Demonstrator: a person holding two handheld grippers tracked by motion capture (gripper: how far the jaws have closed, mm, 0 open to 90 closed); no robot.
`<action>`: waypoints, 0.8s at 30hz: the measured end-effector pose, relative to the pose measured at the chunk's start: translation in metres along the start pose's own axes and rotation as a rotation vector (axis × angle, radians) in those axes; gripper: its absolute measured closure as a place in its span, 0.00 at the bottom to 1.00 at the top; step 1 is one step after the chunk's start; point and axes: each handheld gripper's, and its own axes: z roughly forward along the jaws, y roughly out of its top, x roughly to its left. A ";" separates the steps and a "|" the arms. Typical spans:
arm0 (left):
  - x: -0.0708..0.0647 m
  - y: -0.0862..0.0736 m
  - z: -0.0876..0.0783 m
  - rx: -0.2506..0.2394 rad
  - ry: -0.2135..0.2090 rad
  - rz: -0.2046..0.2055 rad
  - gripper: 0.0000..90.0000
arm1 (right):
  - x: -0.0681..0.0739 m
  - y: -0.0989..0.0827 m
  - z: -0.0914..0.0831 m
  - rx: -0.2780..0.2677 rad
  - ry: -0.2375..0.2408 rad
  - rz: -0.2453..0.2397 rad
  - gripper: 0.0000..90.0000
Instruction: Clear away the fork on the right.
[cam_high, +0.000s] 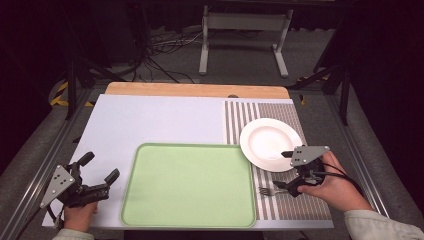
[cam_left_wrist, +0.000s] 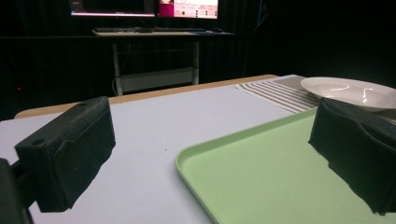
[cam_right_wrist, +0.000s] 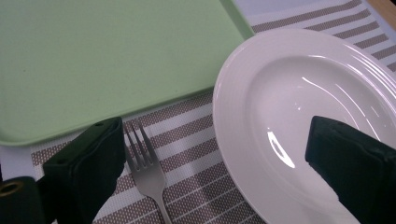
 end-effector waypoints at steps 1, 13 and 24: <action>0.000 0.000 0.000 -0.001 0.000 -0.003 0.01 | -0.001 0.000 0.000 0.012 0.005 -0.005 0.07; 0.001 0.000 0.000 0.004 0.006 -0.002 0.01 | -0.008 0.000 0.004 0.135 0.068 -0.018 0.09; 0.001 0.001 -0.001 0.000 0.007 -0.004 0.01 | -0.005 -0.005 0.009 0.288 0.134 -0.090 0.15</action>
